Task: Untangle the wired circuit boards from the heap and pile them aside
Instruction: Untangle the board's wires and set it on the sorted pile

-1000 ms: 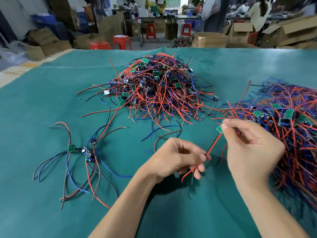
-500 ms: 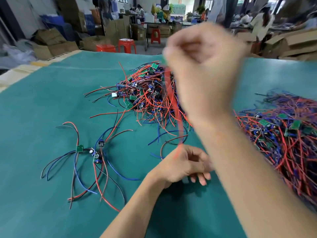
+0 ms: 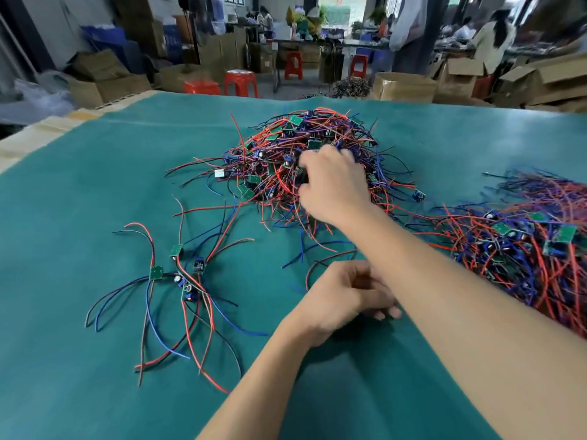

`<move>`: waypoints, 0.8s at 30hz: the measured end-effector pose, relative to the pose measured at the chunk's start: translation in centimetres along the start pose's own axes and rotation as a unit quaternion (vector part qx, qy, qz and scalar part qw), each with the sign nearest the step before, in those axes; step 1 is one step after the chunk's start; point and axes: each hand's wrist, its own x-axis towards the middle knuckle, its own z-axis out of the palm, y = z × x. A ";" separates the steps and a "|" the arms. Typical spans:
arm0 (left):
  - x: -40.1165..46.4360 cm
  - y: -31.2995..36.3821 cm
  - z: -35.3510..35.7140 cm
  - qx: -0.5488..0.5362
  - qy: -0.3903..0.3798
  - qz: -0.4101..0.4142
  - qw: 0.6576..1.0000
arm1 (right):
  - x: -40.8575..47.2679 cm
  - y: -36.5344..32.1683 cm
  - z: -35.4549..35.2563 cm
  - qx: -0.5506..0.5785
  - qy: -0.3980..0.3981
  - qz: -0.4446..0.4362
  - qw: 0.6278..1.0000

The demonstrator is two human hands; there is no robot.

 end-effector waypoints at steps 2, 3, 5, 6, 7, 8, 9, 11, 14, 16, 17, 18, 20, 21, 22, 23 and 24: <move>0.4 0.1 0.3 0.001 -0.012 0.011 1.000 | 0.1 3.7 1.0 -0.042 -0.047 0.062 0.996; 0.5 0.2 0.5 -0.007 -0.010 0.009 1.000 | -0.3 5.2 1.5 -0.042 -0.081 0.078 0.993; 0.6 0.2 0.5 -0.021 -0.014 0.008 1.000 | -1.1 7.6 2.6 -0.010 -0.112 0.087 0.990; 0.5 0.3 0.5 -0.021 -0.016 0.010 1.000 | -1.4 8.3 2.9 0.011 -0.096 0.091 0.991; 0.5 0.4 0.6 -0.021 -0.016 0.009 1.000 | -1.5 8.8 3.1 0.032 -0.067 0.103 0.992; 0.4 0.5 0.6 -0.026 -0.015 0.007 1.000 | -1.5 9.1 3.1 0.043 -0.037 0.117 0.991; 0.4 0.5 0.5 -0.030 -0.014 0.005 0.999 | -1.5 9.2 3.1 0.047 -0.019 0.128 0.990; 0.4 0.6 0.5 -0.038 -0.010 0.001 0.999 | -1.5 9.3 3.0 0.053 -0.002 0.132 0.990; 0.4 0.7 0.6 -0.050 -0.002 0.000 0.999 | -1.8 9.5 2.5 0.080 0.017 0.125 0.989; 0.4 0.8 0.6 -0.058 0.011 -0.003 0.998 | -2.3 9.8 2.0 0.105 0.041 0.112 0.987; 0.4 0.8 0.6 -0.062 0.022 -0.004 0.998 | -2.8 9.9 1.8 0.125 0.063 0.104 0.985; 0.5 0.8 0.6 -0.069 0.034 -0.005 0.997 | -3.3 10.0 1.5 0.153 0.088 0.100 0.979; 0.6 0.9 0.6 -0.094 0.060 -0.010 0.994 | -4.6 10.2 0.8 0.229 0.124 0.104 0.960; 0.6 1.0 0.6 -0.108 0.073 -0.013 0.991 | -5.2 10.3 0.5 0.270 0.126 0.105 0.949; 0.7 1.0 0.6 -0.122 0.086 -0.016 0.989 | -5.8 10.4 0.3 0.309 0.118 0.106 0.938; 0.8 1.1 0.6 -0.138 0.099 -0.019 0.985 | -6.6 10.4 0.1 0.349 0.104 0.109 0.925; 0.9 1.1 0.7 -0.157 0.111 -0.024 0.981 | -7.4 10.4 -0.1 0.386 0.091 0.113 0.911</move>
